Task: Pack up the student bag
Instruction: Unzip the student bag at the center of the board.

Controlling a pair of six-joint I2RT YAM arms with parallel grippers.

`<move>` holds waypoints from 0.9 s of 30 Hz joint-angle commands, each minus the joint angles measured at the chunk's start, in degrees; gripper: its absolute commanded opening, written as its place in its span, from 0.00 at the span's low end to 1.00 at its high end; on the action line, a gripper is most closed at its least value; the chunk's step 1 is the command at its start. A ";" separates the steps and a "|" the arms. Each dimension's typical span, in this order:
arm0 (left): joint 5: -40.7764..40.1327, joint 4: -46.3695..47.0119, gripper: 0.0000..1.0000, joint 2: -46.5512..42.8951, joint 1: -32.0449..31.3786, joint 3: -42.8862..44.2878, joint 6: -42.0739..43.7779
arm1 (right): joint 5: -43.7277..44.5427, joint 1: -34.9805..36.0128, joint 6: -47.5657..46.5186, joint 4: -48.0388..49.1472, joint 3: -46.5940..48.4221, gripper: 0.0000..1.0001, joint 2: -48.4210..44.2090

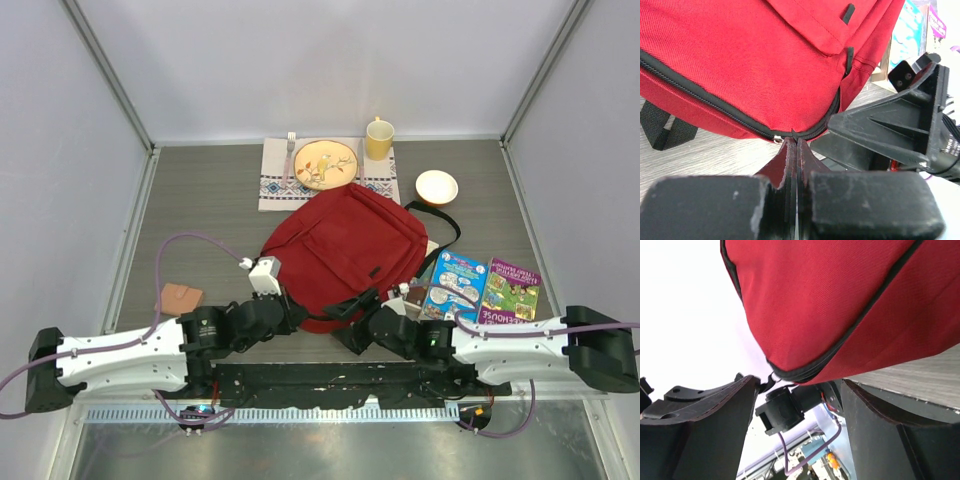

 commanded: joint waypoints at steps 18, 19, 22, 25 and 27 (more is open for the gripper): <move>-0.30 -9.20 0.00 -0.18 -0.33 7.96 2.55 | 7.76 -3.30 -14.17 -10.22 6.93 0.01 3.06; -1.10 -9.90 0.00 -0.44 -0.33 7.62 2.20 | 6.88 -3.57 -15.69 -12.79 7.29 0.01 0.70; -4.79 -14.47 0.00 -0.88 -0.33 7.26 0.79 | 6.52 -4.09 -20.79 -21.50 6.86 0.01 -6.14; -7.68 -22.26 0.00 -1.06 -0.33 5.94 -3.06 | 4.34 -7.06 -23.78 -26.87 4.14 0.01 -13.27; -9.97 -25.80 0.00 -1.49 -0.33 4.98 -9.44 | 2.05 -9.53 -25.46 -28.98 2.04 0.01 -20.57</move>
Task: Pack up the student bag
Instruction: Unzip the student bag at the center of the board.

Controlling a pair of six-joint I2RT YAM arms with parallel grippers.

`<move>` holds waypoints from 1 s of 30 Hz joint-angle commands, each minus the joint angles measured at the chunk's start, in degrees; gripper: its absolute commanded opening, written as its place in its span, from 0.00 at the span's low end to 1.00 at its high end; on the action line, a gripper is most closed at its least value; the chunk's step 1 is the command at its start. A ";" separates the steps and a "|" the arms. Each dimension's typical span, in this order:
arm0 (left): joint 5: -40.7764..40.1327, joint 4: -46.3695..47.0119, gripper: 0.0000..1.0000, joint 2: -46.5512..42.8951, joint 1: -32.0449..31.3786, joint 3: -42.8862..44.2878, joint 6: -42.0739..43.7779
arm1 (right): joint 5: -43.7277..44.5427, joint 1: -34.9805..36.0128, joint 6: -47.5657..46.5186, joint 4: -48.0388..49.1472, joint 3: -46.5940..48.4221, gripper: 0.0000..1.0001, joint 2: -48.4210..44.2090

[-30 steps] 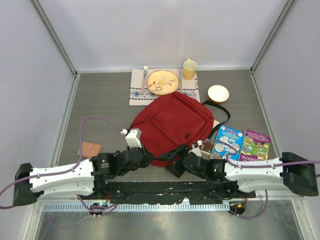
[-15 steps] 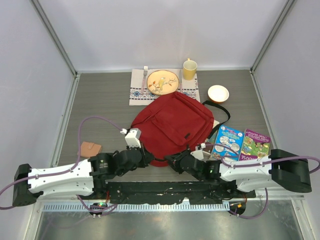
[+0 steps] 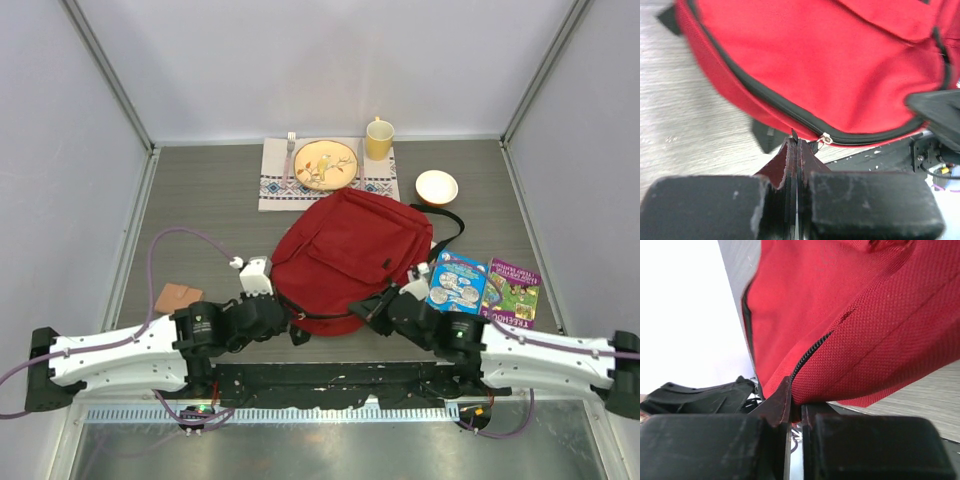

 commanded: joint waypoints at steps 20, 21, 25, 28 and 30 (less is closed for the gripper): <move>-9.32 -4.71 0.00 9.45 -11.60 3.72 -9.89 | -20.19 -14.06 -45.08 -21.90 7.62 0.01 3.90; -9.14 -3.93 0.00 8.66 -11.95 2.84 -9.80 | -20.18 -14.06 -46.13 -21.64 9.72 0.01 5.04; -7.92 2.30 0.00 2.43 -12.84 -2.00 -8.84 | -20.18 -13.97 -49.66 -19.71 14.12 0.01 11.28; -6.51 4.16 0.00 1.10 -13.36 -2.97 -7.70 | -20.36 -13.62 -51.32 -18.31 17.12 0.01 16.03; -5.98 4.34 0.00 1.01 -14.41 -2.27 -7.61 | -20.80 -13.53 -54.22 -16.46 19.21 0.01 19.80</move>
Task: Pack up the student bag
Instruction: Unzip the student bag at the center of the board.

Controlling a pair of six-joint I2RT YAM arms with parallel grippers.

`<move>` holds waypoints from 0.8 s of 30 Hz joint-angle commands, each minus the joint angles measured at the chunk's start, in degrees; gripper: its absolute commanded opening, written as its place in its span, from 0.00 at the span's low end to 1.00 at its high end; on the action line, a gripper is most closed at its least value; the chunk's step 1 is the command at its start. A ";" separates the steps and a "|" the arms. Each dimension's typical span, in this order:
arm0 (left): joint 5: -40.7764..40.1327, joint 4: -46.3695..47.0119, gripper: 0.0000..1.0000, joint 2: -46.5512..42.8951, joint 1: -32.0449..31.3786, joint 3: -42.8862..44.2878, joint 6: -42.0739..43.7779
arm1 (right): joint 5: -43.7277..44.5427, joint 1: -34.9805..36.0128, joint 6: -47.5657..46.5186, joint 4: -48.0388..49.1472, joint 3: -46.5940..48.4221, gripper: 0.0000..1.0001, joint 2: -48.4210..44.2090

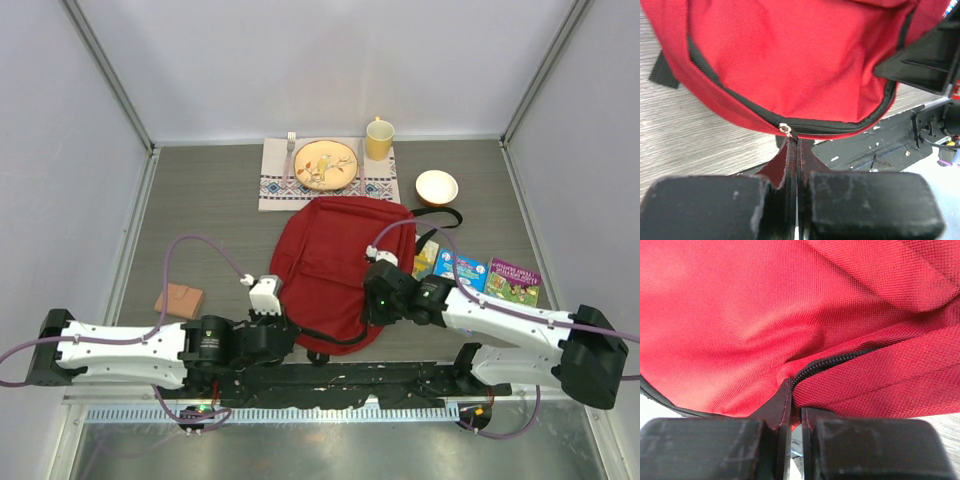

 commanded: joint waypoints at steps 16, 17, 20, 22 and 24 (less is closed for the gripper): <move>-6.05 12.88 0.00 4.40 -6.36 1.74 2.20 | 7.76 0.26 -8.89 2.48 13.11 0.01 11.73; -6.58 13.06 0.00 4.66 -6.44 1.83 1.58 | 8.55 -0.09 -9.07 2.31 13.20 0.01 12.60; -8.77 12.10 0.00 6.42 -6.44 2.35 -1.84 | 9.70 -3.33 -9.60 2.04 13.46 0.01 14.54; -10.53 8.77 0.00 7.21 -6.44 3.41 -5.10 | 7.95 -6.92 -9.51 2.04 13.47 0.06 15.07; -11.59 5.96 0.00 7.48 -6.44 4.02 -7.73 | 5.14 -8.17 -8.46 2.65 12.94 0.17 14.29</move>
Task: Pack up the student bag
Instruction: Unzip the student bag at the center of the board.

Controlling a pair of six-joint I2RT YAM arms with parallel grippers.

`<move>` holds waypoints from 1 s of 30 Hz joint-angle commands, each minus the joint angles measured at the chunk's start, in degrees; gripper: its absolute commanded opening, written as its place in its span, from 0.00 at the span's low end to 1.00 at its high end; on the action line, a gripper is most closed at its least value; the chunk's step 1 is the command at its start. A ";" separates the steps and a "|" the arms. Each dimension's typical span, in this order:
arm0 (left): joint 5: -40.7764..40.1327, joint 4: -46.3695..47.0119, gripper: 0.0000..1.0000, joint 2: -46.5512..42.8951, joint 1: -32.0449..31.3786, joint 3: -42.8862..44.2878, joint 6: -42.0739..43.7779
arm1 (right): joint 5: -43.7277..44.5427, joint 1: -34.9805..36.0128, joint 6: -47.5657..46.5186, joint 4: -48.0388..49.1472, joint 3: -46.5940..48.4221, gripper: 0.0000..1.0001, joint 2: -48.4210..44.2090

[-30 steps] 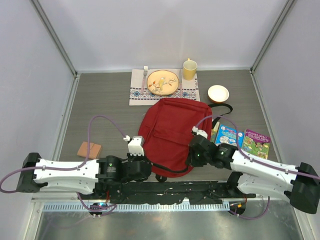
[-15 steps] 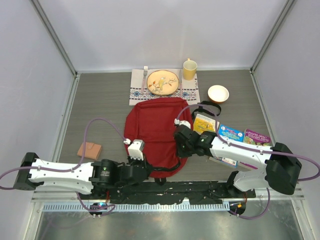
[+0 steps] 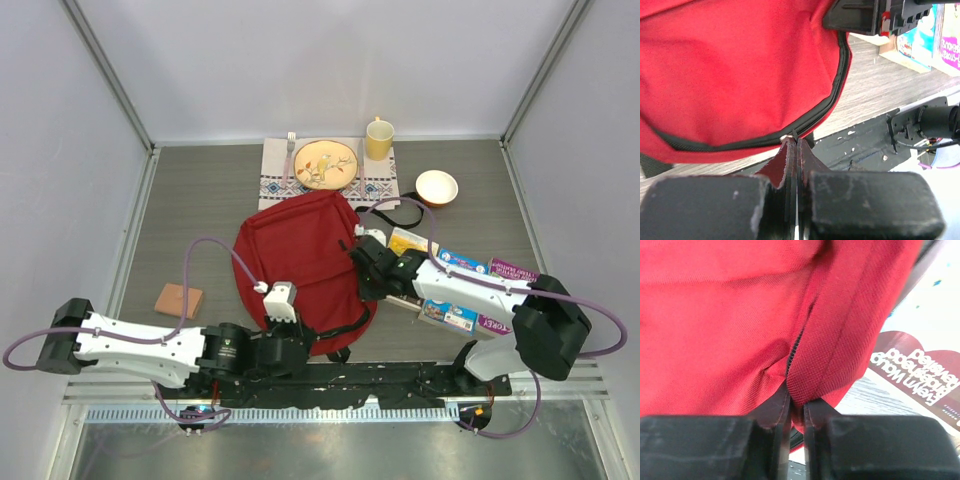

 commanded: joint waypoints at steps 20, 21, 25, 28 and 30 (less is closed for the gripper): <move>-9.44 0.98 0.00 -0.84 -0.32 0.75 -6.52 | -15.19 -2.09 43.67 9.77 -26.63 0.68 -46.72; -9.44 1.33 0.00 -0.75 -0.24 0.58 -6.26 | -15.19 -1.48 44.38 10.91 -27.17 0.67 -46.46; -8.92 3.18 0.00 0.13 -0.32 0.93 -5.03 | -14.58 2.72 47.46 18.19 -28.40 0.68 -42.16; -8.57 3.88 0.00 1.36 -0.32 1.98 -3.71 | -10.98 5.98 50.01 23.28 -28.49 0.68 -36.98; -8.13 4.49 0.00 1.80 -0.32 2.51 -2.74 | -7.13 8.54 51.67 26.46 -28.58 0.68 -33.39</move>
